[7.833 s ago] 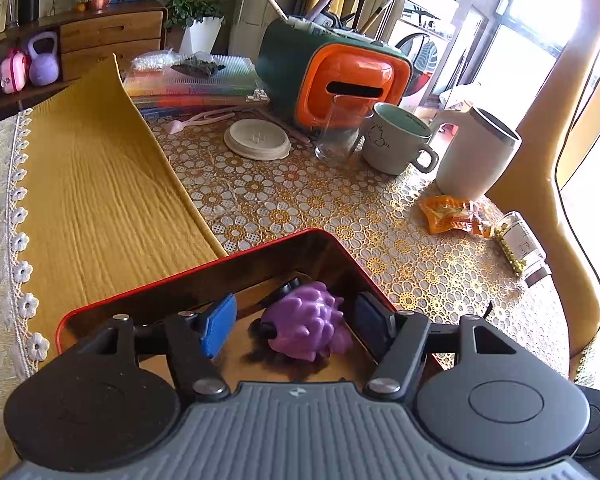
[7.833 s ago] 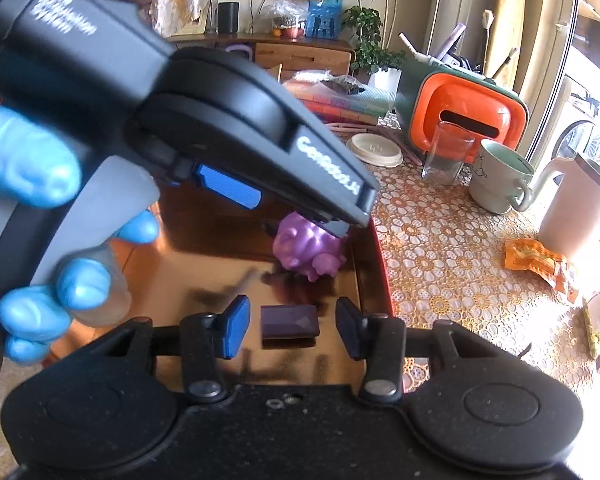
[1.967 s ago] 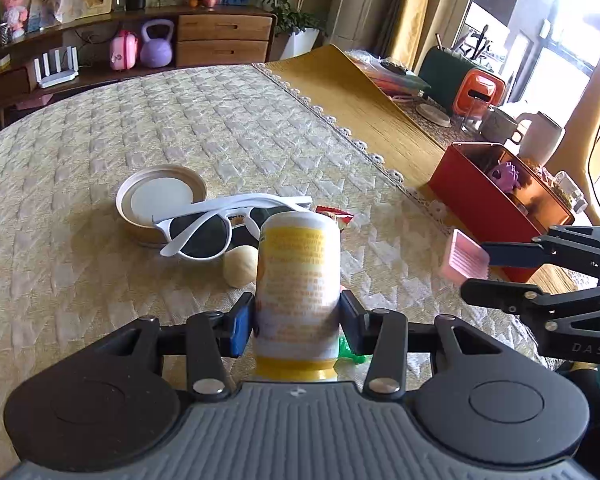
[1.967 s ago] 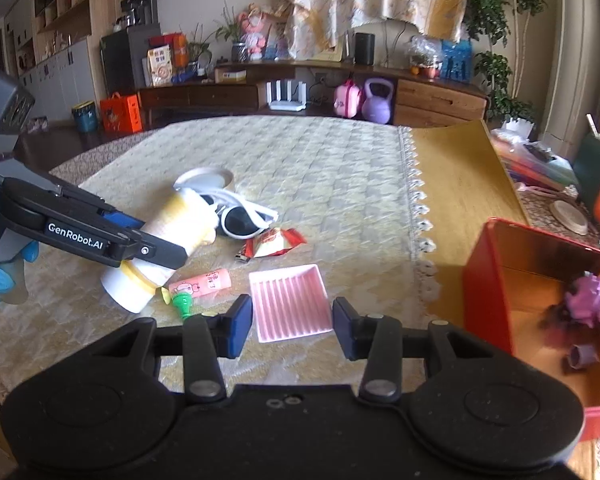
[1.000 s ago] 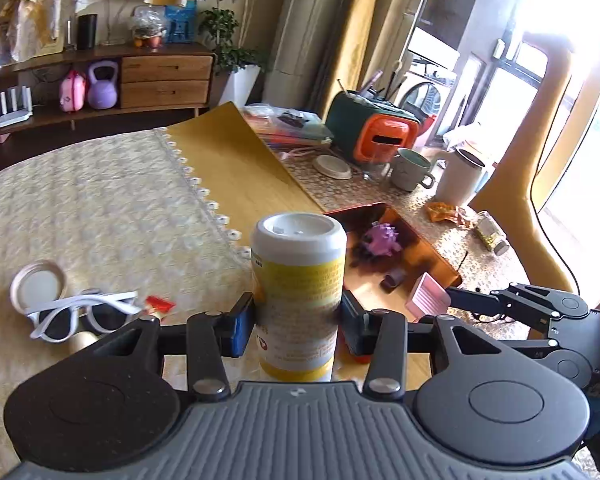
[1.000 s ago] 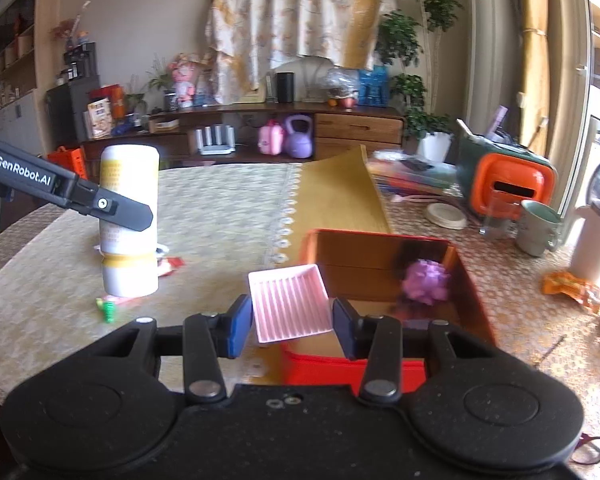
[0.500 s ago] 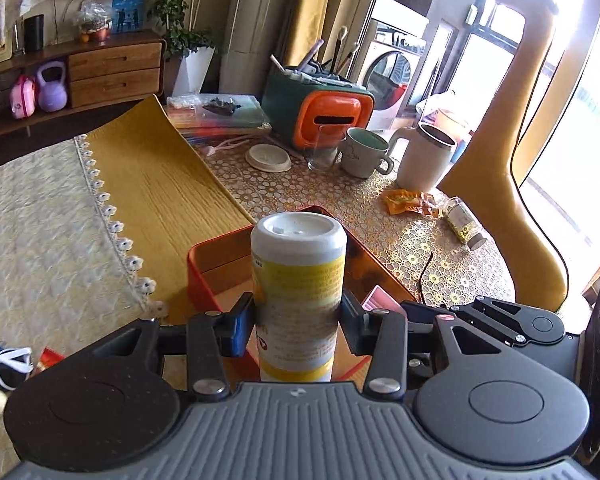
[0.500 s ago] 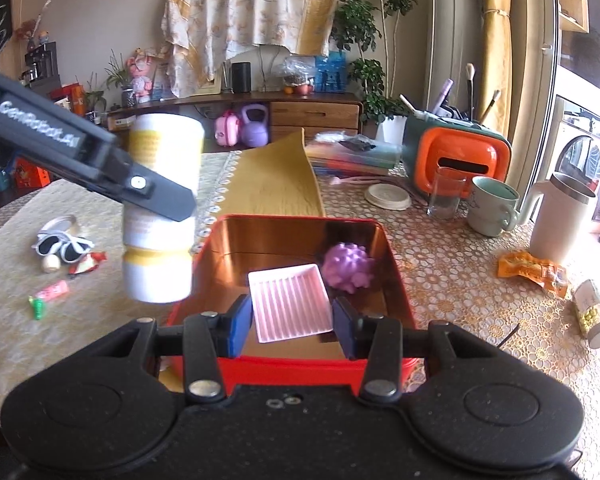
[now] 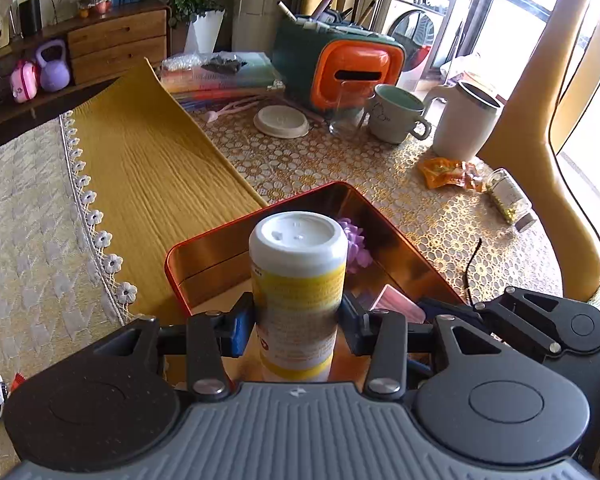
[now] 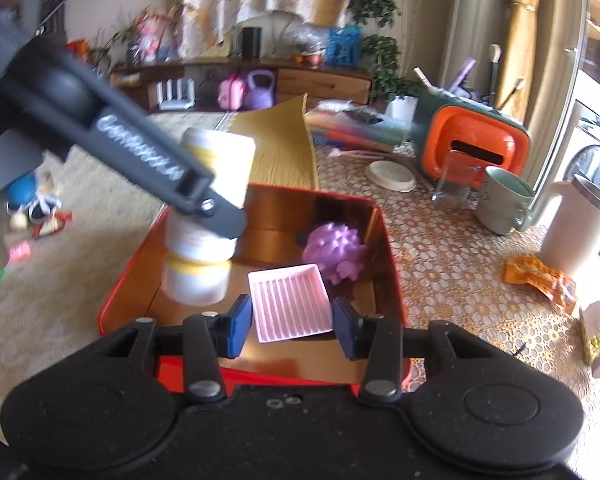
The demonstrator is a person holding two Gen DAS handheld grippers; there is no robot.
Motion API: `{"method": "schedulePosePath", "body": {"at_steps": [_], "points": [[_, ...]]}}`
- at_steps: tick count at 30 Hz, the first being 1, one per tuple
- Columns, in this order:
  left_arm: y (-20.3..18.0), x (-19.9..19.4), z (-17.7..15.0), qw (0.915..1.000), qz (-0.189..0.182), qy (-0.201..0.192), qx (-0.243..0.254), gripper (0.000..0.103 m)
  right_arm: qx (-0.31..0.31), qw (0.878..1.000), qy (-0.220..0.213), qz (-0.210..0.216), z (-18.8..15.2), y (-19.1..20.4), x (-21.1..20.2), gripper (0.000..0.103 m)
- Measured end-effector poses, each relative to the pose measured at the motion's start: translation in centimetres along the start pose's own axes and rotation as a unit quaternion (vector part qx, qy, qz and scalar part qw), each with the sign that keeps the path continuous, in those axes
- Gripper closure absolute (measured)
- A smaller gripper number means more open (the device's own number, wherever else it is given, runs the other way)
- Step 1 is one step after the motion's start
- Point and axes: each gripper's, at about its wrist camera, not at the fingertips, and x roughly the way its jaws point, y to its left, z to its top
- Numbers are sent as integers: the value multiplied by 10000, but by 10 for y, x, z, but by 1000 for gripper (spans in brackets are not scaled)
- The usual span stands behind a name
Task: Organize rigid objects
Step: 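Carry the bottle and comb into the red tin and open both tools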
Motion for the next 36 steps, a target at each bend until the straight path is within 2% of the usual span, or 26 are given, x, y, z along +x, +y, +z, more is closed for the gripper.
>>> {"method": "schedulePosePath", "body": {"at_steps": [9, 19, 30, 36], "points": [[1, 31, 9, 9998, 75, 197, -6, 59, -227, 9995, 197, 136, 2, 6, 18, 60], [-5, 57, 23, 9993, 171, 214, 254, 59, -156, 9993, 297, 179, 4, 3, 31, 60], [1, 85, 17, 9980, 255, 519, 253, 59, 47, 9990, 413, 160, 0, -8, 42, 60], [1, 85, 16, 9982, 247, 504, 231, 59, 95, 9989, 430, 147, 0, -9, 41, 58]]}}
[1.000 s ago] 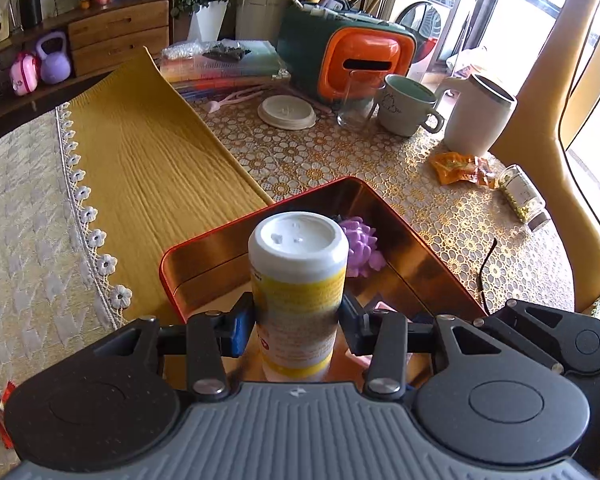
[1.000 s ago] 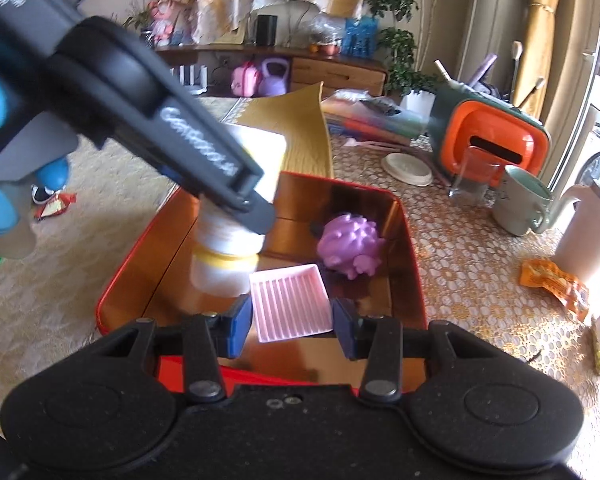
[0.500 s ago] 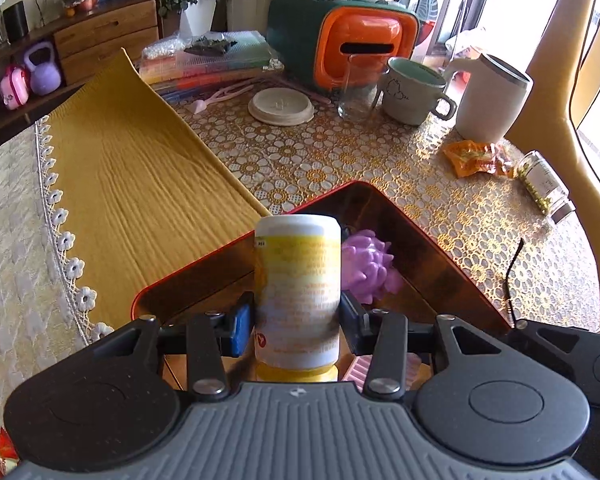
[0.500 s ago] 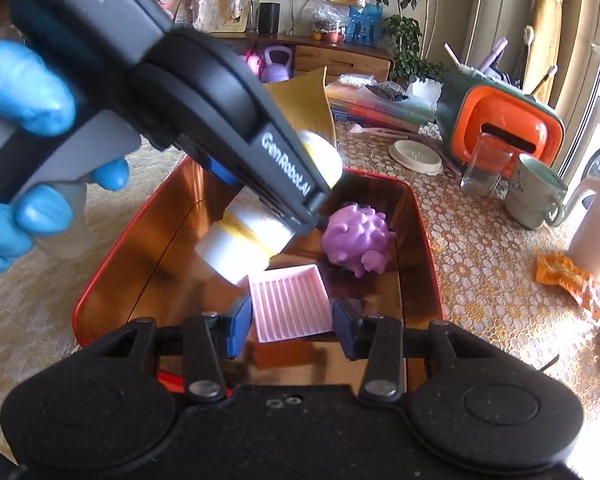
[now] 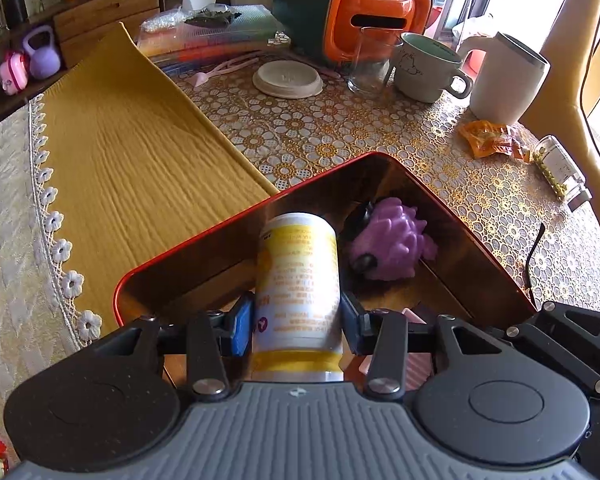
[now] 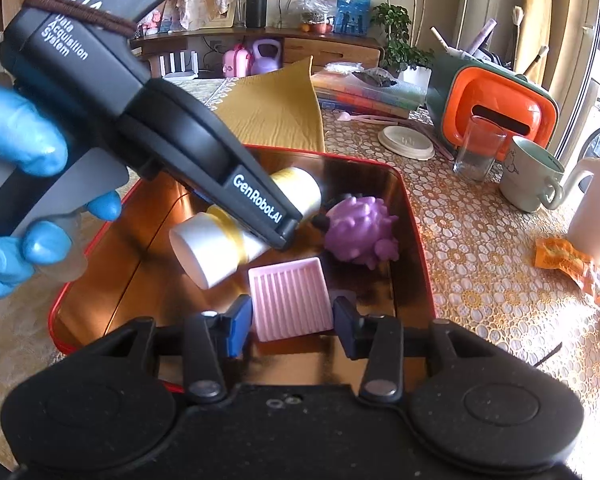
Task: Organize rigid objects
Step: 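Carry the bottle and comb into the red tin and open both tools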
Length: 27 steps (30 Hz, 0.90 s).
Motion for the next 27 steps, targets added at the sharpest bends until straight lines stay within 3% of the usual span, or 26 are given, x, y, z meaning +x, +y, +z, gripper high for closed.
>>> {"method": "schedulePosePath", "body": {"at_steps": [2, 6, 19, 27], "points": [[-2, -2, -1, 10000, 22, -26, 35, 58, 35, 10000, -9, -13, 0, 0, -2, 53], [-4, -13, -4, 9998, 26, -190, 43, 39, 93, 9999, -60, -39, -1, -1, -8, 51], [-3, -72, -31, 9980, -215, -588, 59, 39, 345, 9990, -274, -23, -1, 5, -51, 48], [8, -118, -56, 9955, -231, -915, 40, 39, 531, 9974, -477, 15, 0, 19, -85, 39]]}}
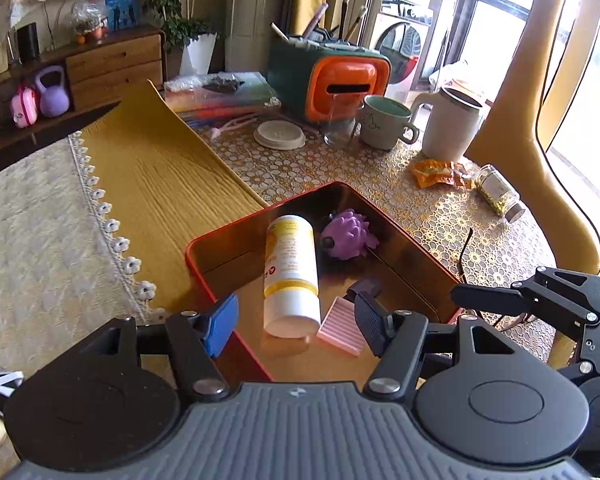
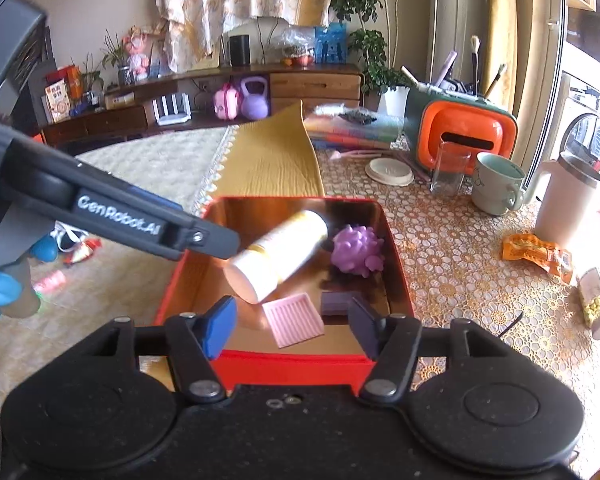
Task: Organize rigid objects
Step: 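Carry the bottle and comb into the red tin and open both tools, then withdraw both tools back toward the remaining items on the tablecloth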
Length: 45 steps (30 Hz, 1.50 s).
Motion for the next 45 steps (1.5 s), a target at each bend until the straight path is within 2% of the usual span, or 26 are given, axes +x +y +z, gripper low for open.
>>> {"method": "schedulePosePath", "body": {"at_steps": [8, 12, 20, 24, 27, 30, 40, 45], "points": [[13, -45, -20, 9997, 2, -255, -33, 39, 144, 9996, -162, 161, 5, 24, -24, 33], [23, -67, -31, 9993, 48, -373, -87, 33, 149, 9995, -202, 212, 7, 39, -31, 29], [52, -101, -53, 9983, 177, -494, -269, 33, 111, 9989, -255, 386, 8, 68, -38, 22], [69, -114, -68, 9973, 301, -539, -389, 22, 49, 9983, -286, 498, 7, 84, -37, 14], [82, -123, -79, 9966, 412, -564, -439, 22, -21, 9980, -315, 546, 8, 96, -36, 5], [98, -130, -90, 9951, 581, -587, -541, 21, -107, 9972, -344, 662, 8, 109, -33, 1], [158, -147, -129, 9857, 1063, -665, -1129, 18, -303, 9938, -286, 1030, 8, 143, -18, 0], [173, -147, -140, 9829, 1266, -699, -1135, 18, -430, 9922, -106, 1162, 3, 165, -4, 1]]}}
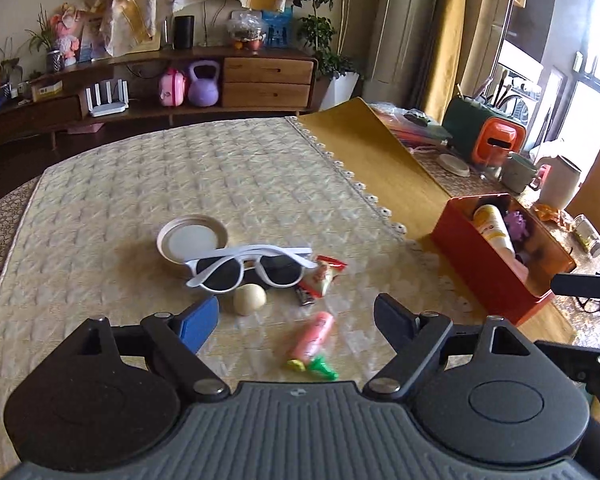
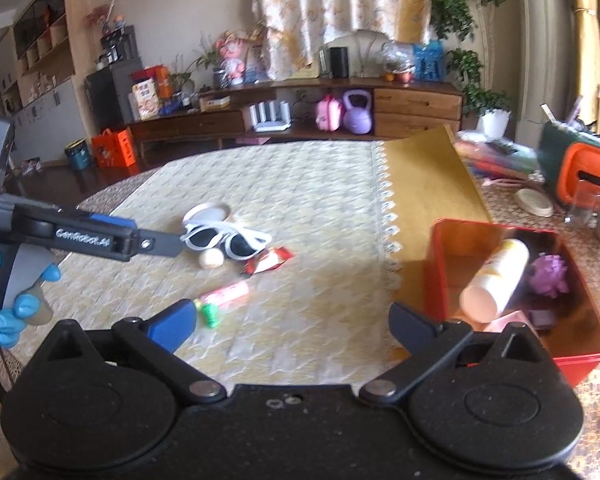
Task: Organize rigid objects
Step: 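Withdraw both tools back toward the remaining items on the tablecloth, then grasp the pink tube with the left tool while the right tool grasps the small green piece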
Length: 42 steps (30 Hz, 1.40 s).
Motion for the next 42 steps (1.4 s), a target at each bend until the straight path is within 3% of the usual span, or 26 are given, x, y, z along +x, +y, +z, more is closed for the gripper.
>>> {"method": "schedulePosePath", "body": {"at_steps": [14, 29, 30, 34, 37, 42], "points": [[3, 42, -23, 9986, -138, 236, 454, 18, -507, 9972, 414, 360, -18, 47, 53, 7], [-8, 83, -27, 9958, -392, 393, 726, 18, -618, 9950, 660, 428, -26, 60, 94, 41], [-8, 85, -27, 9957, -401, 394, 738, 20, -610, 9949, 680, 434, -26, 60, 97, 45], [-8, 90, -28, 9948, -396, 483, 811, 46, -605, 9946, 714, 452, -27, 61, 104, 50], [-8, 93, -30, 9938, -407, 495, 909, 60, -603, 9943, 740, 470, -27, 61, 108, 55], [-10, 94, -31, 9927, -449, 438, 1032, 71, -711, 9938, 715, 464, -25, 64, 114, 58]]}}
